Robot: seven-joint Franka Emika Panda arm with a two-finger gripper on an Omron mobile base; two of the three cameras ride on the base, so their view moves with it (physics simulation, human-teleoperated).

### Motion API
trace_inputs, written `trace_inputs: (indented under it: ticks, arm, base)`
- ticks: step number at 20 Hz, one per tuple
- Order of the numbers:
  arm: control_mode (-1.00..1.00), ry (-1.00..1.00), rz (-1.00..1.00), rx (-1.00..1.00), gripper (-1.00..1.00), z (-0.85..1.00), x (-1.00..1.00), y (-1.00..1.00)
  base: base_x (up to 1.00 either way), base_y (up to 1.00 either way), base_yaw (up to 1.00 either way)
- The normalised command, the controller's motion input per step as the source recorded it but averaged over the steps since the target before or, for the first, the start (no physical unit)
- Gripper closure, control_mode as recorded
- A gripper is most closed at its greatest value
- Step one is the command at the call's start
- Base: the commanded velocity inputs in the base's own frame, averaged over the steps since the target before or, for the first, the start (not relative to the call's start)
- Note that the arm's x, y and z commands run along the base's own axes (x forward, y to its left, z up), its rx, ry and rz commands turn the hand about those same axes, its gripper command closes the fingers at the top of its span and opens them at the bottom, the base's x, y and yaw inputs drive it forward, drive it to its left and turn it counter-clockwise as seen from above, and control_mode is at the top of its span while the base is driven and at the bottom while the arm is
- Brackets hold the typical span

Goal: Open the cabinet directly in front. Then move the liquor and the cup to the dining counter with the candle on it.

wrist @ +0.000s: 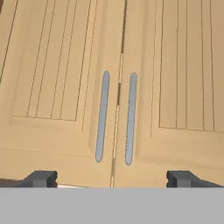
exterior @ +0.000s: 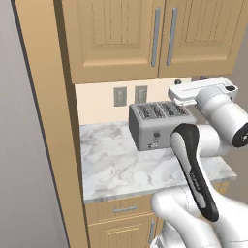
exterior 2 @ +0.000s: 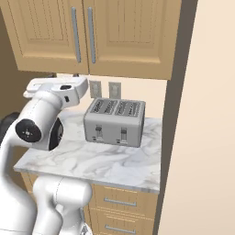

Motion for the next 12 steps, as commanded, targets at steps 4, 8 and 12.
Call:
trace_inputs:
  ticks: [4,8,12]
  arm:
    - [-1.00,-0.10,0.00,0.00,-1.00,0.06,0.01,-0.04]
    - [-1.00,-0.09,0.00,0.02,-1.00,0.30,0.23,-0.03]
    - [-1.00,-0.01,0.00,0.02,-1.00,0.22,0.62,-0.05]
  base:
    - [0.00,0.00,0.00]
    - [0.00,0.00,0.00]
    - [0.00,0.00,0.00]
